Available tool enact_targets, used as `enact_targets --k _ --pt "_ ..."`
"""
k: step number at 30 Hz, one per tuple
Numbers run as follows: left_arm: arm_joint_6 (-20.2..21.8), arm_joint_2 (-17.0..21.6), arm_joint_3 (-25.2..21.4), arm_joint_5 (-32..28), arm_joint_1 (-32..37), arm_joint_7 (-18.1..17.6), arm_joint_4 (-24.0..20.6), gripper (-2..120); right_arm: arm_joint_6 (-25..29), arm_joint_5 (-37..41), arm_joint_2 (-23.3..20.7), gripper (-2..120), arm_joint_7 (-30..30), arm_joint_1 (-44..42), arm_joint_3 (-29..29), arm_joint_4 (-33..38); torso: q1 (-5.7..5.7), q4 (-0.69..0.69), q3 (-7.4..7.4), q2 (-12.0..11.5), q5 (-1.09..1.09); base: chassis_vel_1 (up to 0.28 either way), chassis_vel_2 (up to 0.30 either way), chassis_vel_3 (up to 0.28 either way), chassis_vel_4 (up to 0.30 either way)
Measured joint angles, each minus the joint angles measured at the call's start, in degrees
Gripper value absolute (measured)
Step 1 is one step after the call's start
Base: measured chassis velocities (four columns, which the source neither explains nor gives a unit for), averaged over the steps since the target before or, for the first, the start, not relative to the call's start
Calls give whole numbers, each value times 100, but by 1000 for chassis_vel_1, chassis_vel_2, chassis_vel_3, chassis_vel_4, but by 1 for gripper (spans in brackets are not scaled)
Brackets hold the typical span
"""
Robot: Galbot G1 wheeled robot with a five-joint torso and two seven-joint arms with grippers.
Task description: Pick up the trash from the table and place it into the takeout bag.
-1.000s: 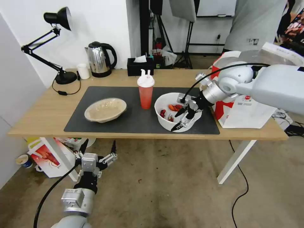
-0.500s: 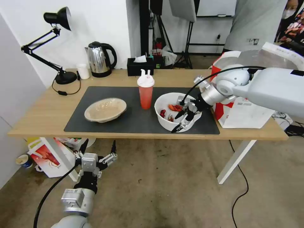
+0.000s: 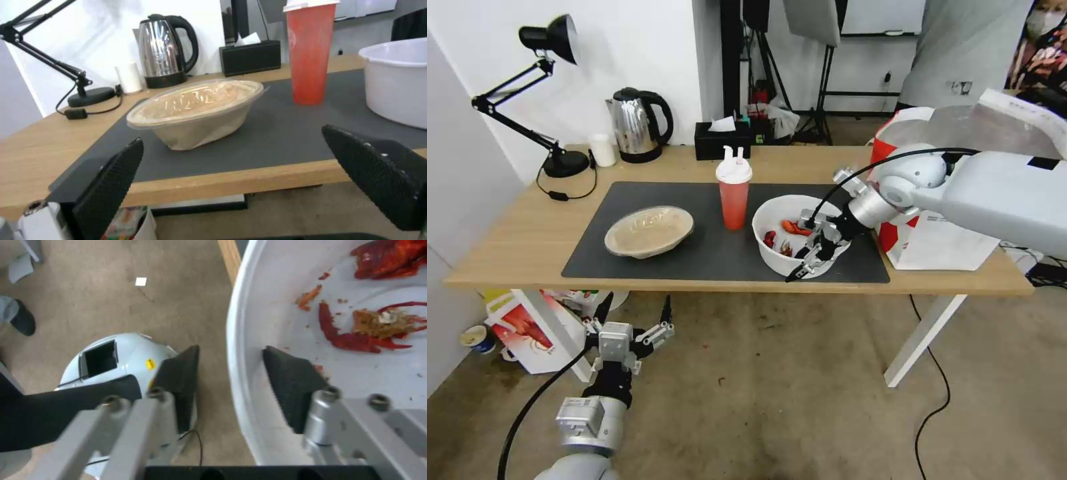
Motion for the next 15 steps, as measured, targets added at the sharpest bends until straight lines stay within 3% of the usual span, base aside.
enact_targets --k 8,15 --pt "0 0 0 0 0 0 0 100 -10 -22 6 5 -103 5 79 -51 -1 0 -1 0 -1 0 0 0 0" --pt "0 0 0 0 -1 0 0 100 -21 -41 -20 0 -202 34 149 -66 0 0 -1 0 -1 0 0 0 0"
